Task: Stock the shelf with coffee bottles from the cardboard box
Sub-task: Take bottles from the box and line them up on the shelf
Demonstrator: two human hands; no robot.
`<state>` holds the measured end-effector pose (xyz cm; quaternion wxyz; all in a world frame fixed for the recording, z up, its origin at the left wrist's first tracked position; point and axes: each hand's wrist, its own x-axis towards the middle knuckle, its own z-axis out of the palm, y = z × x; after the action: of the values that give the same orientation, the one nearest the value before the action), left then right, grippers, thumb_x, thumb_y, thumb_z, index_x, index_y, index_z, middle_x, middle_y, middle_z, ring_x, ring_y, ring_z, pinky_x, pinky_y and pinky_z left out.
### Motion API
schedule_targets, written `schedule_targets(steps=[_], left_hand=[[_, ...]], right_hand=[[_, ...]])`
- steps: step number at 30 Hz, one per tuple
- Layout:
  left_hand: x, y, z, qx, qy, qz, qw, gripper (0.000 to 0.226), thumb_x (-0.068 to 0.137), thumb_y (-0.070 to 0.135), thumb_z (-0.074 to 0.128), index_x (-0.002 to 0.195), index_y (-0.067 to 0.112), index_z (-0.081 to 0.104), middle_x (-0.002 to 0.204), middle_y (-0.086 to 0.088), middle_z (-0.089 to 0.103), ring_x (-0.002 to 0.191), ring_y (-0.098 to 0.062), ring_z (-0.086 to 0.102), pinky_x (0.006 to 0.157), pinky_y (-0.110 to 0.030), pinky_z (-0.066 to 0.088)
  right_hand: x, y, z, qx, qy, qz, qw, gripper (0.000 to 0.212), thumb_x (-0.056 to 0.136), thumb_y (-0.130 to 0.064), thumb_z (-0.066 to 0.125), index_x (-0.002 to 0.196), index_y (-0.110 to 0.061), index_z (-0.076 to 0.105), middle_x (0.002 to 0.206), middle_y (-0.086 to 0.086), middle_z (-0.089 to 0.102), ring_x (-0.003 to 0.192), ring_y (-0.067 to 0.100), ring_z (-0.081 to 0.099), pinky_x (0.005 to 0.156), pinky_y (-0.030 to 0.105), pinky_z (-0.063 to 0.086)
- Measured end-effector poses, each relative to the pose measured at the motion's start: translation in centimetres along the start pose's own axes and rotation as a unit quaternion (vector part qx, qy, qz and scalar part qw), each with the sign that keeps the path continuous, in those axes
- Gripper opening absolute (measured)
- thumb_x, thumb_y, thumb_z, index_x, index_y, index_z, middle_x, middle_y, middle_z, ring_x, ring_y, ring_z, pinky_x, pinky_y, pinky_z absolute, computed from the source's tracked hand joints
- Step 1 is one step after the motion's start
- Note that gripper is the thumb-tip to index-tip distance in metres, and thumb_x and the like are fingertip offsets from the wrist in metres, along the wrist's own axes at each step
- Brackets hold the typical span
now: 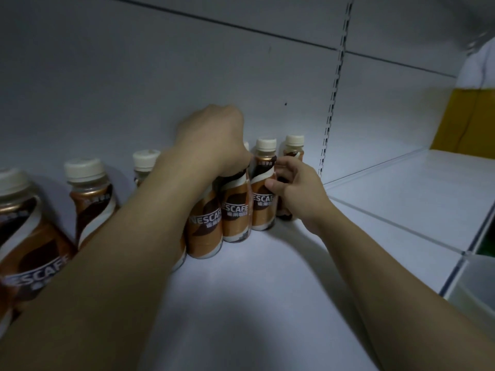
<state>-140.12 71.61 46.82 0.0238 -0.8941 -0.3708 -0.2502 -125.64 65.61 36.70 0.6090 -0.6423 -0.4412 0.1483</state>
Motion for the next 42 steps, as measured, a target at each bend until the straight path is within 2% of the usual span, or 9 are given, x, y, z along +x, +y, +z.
schedule_targets(steps=[4, 7, 12, 16, 19, 30, 35, 39, 42], left_hand=[[0.1, 0.4, 0.6, 0.007, 0.024, -0.018, 1.000, 0.030, 0.081, 0.040, 0.072, 0.090, 0.013, 0.063, 0.082, -0.007, 0.061, 0.077, -0.027, 0.060, 0.063, -0.033, 0.047], [0.3, 0.5, 1.0, 0.012, 0.040, -0.031, 0.999, 0.036, 0.079, 0.043, 0.073, 0.074, 0.014, 0.053, 0.073, -0.005, 0.055, 0.072, -0.026, 0.059, 0.059, -0.032, 0.044], [0.0, 0.7, 1.6, 0.020, 0.076, -0.028, 0.996, 0.042, 0.077, 0.049, 0.072, 0.069, 0.014, 0.050, 0.069, -0.006, 0.054, 0.068, -0.026, 0.058, 0.057, -0.032, 0.042], [0.0, 0.1, 0.7, 0.006, 0.033, -0.020, 0.999, 0.047, 0.072, 0.053, 0.075, 0.092, 0.012, 0.062, 0.082, -0.007, 0.061, 0.076, -0.026, 0.060, 0.066, -0.036, 0.051], [-0.1, -0.1, 0.4, -0.004, 0.010, -0.024, 1.000, 0.049, 0.069, 0.048, 0.080, 0.099, 0.012, 0.064, 0.088, -0.008, 0.063, 0.080, -0.028, 0.061, 0.069, -0.038, 0.052], [-0.3, -0.1, 0.1, -0.019, 0.018, -0.039, 0.999, 0.042, 0.070, 0.040, 0.083, 0.096, 0.012, 0.066, 0.087, -0.007, 0.064, 0.077, -0.026, 0.061, 0.063, -0.035, 0.049], [-0.3, -0.1, 0.1, -0.020, 0.022, -0.046, 0.999, 0.041, 0.069, 0.038, 0.083, 0.095, 0.012, 0.066, 0.086, -0.007, 0.065, 0.077, -0.026, 0.062, 0.068, -0.037, 0.054], [-0.4, 0.1, 0.1, -0.014, 0.020, -0.046, 0.999, 0.037, 0.071, 0.037, 0.082, 0.093, 0.012, 0.066, 0.083, -0.007, 0.064, 0.073, -0.025, 0.061, 0.062, -0.035, 0.050], [-0.5, 0.2, 0.2, -0.010, 0.012, -0.050, 0.999, 0.040, 0.072, 0.040, 0.081, 0.095, 0.012, 0.066, 0.083, -0.007, 0.063, 0.075, -0.025, 0.061, 0.065, -0.036, 0.052]], right_hand=[[0.3, 0.4, -0.4, 0.030, -0.031, 0.001, 0.999, 0.047, 0.089, 0.005, 0.057, 0.134, -0.009, 0.053, 0.124, 0.009, 0.065, 0.116, 0.021, 0.061, 0.103, 0.044, 0.048], [-0.1, 0.3, -0.3, -0.059, 0.000, -0.041, 0.997, 0.046, 0.087, -0.008, 0.065, 0.131, -0.017, 0.056, 0.123, 0.000, 0.065, 0.114, 0.016, 0.061, 0.101, 0.043, 0.049], [-0.9, -0.7, -0.7, -0.175, 0.055, -0.079, 0.980, 0.059, 0.076, -0.038, 0.078, 0.130, -0.022, 0.059, 0.109, -0.007, 0.065, 0.097, 0.005, 0.057, 0.080, 0.010, 0.040], [-0.9, -0.6, -0.3, -0.237, 0.058, -0.076, 0.967, 0.059, 0.077, -0.043, 0.075, 0.129, -0.021, 0.060, 0.115, -0.003, 0.068, 0.099, 0.011, 0.061, 0.087, 0.025, 0.048], [-0.8, -0.8, 0.0, -0.242, 0.056, -0.075, 0.966, 0.053, 0.081, -0.039, 0.073, 0.128, -0.020, 0.061, 0.118, -0.001, 0.068, 0.106, 0.015, 0.063, 0.091, 0.029, 0.048], [-0.4, -0.7, -0.2, -0.177, 0.009, -0.062, 0.982, 0.035, 0.089, -0.016, 0.064, 0.124, -0.017, 0.064, 0.115, 0.001, 0.070, 0.106, 0.016, 0.063, 0.095, 0.030, 0.048], [-0.3, -0.4, -0.4, -0.141, -0.002, -0.052, 0.989, 0.038, 0.089, -0.017, 0.065, 0.127, -0.018, 0.062, 0.119, 0.000, 0.069, 0.110, 0.016, 0.063, 0.097, 0.032, 0.048], [-0.2, 0.0, -0.7, -0.140, -0.011, -0.054, 0.989, 0.039, 0.088, -0.020, 0.066, 0.127, -0.019, 0.062, 0.120, 0.000, 0.069, 0.112, 0.015, 0.063, 0.101, 0.039, 0.048], [-0.4, 0.0, -1.1, -0.124, -0.002, -0.065, 0.990, 0.053, 0.085, -0.026, 0.071, 0.135, -0.022, 0.054, 0.129, -0.002, 0.064, 0.114, 0.017, 0.062, 0.097, 0.042, 0.052]])
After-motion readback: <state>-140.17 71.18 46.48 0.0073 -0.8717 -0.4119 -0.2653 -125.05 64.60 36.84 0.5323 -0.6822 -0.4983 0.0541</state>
